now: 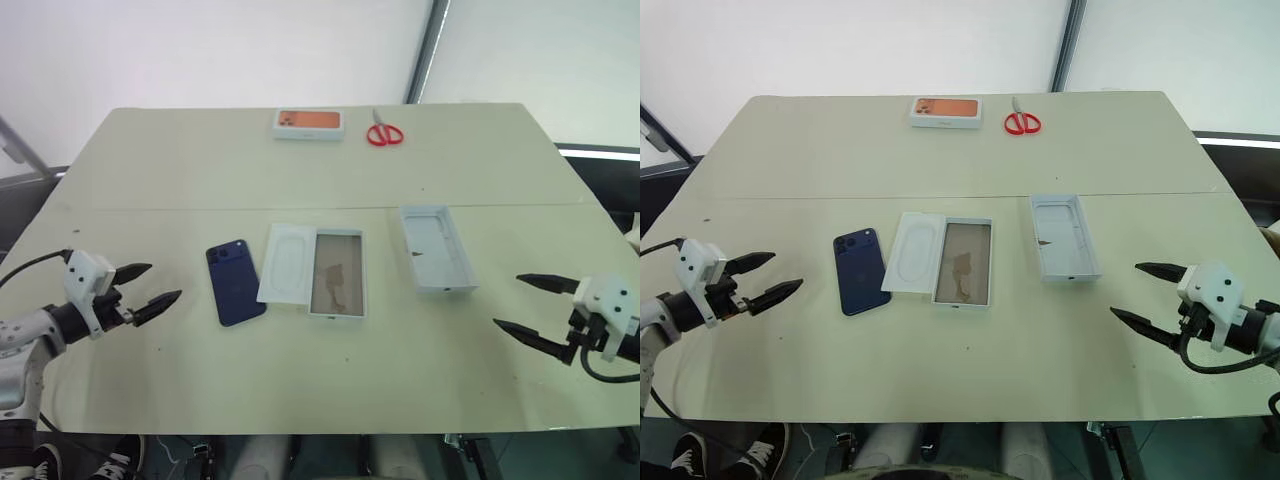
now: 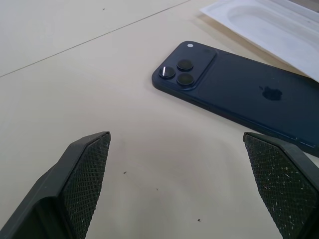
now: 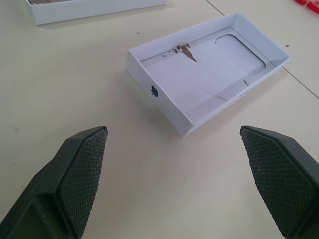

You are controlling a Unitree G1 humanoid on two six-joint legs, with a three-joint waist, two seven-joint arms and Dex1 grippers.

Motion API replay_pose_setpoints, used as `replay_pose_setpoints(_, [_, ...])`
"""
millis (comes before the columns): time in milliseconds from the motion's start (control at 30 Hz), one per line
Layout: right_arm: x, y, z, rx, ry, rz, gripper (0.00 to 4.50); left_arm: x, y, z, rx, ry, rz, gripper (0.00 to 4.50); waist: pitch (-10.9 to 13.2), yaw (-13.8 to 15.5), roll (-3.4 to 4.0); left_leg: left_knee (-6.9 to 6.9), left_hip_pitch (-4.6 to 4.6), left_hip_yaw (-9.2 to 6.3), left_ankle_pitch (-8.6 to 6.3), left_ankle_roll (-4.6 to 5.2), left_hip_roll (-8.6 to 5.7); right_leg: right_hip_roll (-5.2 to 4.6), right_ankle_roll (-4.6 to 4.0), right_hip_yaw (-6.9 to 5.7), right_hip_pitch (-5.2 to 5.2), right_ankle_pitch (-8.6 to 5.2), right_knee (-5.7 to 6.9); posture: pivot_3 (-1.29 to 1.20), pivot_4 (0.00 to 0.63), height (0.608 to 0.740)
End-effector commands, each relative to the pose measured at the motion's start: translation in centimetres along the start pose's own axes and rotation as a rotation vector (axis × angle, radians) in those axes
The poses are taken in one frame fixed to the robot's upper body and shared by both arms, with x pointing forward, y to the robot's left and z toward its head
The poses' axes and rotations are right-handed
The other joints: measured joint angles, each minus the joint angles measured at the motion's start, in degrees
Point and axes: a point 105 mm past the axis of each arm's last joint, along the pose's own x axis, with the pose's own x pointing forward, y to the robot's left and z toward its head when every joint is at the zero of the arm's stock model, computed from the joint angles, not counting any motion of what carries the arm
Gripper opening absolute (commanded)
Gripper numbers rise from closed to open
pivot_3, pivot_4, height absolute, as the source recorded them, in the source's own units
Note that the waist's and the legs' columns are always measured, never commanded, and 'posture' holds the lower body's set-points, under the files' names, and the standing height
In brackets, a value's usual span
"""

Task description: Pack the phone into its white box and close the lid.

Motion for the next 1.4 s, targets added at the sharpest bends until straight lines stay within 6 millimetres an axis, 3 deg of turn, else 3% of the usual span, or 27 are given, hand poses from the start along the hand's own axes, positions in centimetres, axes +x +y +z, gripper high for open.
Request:
replay_pose_setpoints(33, [-0.7,-1.1,0.9,-0.037,-0.019,-0.047,4.46,-0.4,0.4,1.1,0.034,-0.032,0.012,4.50,0.0,0.0,0.00,0.00,0.00,0.00,0.00,0.00,0.00,0.00,0.00,0.00,0.00,0.00,0.00,0.00,0.150,0.740])
replay_pose_setpoints(467, [0.9,-1.1,1.3,-0.026,-0.041,-0.042,4.46,1.2,-0.4,2.1,0.020,-0.062,-0.011,4.50,0.0,0.0,0.00,0.00,0.00,0.00,0.00,0.00,0.00,0.01,0.00,0.00,0.00,0.00,0.00,0.00,0.150,0.740])
replay_pose_setpoints(733, [2.5,-1.0,2.5,-0.050,-0.080,-0.016,4.46,3.3,-2.0,4.1,-0.048,-0.097,-0.046,4.50,0.0,0.0,0.00,0.02,-0.01,0.00,0.00,0.00,-0.01,0.04,0.01,-0.01,0.00,0.01,0.01,0.00,0.150,0.740])
replay_pose_setpoints(867, [2.6,-0.9,2.5,-0.058,-0.077,-0.006,4.46,3.6,-2.6,4.2,-0.070,-0.096,-0.061,4.50,0.0,-0.1,0.01,0.01,0.00,0.00,0.01,0.00,-0.01,0.06,0.01,-0.01,0.00,0.01,0.01,0.00,0.150,0.740])
replay_pose_setpoints(1000, [3.5,-0.6,3.8,-0.095,-0.103,0.020,4.46,4.6,-3.4,4.6,-0.124,-0.091,-0.076,4.50,0.0,0.0,0.01,0.02,0.00,0.00,0.01,0.00,-0.01,0.06,0.01,-0.01,0.00,0.01,0.02,0.00,0.150,0.740])
replay_pose_setpoints(1133, [4.6,0.0,5.1,-0.128,-0.135,0.057,4.46,6.1,-4.0,5.0,-0.183,-0.091,-0.083,4.50,0.0,0.0,0.00,0.03,0.00,0.00,0.01,0.00,-0.02,0.07,0.01,-0.01,0.00,0.01,0.03,0.00,0.150,0.740])
replay_pose_setpoints(1233, [5.5,0.1,6.4,-0.149,-0.169,0.072,4.46,8.3,-5.5,5.3,-0.214,-0.056,-0.107,4.50,0.0,0.1,-0.01,0.10,-0.01,-0.01,0.01,0.00,-0.04,0.07,0.02,-0.03,0.03,0.01,0.05,0.00,0.150,0.740])
replay_pose_setpoints(1400, [6.2,0.2,6.5,-0.160,-0.167,0.090,4.46,10.2,-7.2,5.5,-0.357,-0.021,-0.149,4.50,0.0,0.0,-0.04,0.08,-0.02,-0.02,0.01,0.00,-0.06,0.07,0.03,-0.03,0.02,0.01,0.05,0.00,0.150,0.740])
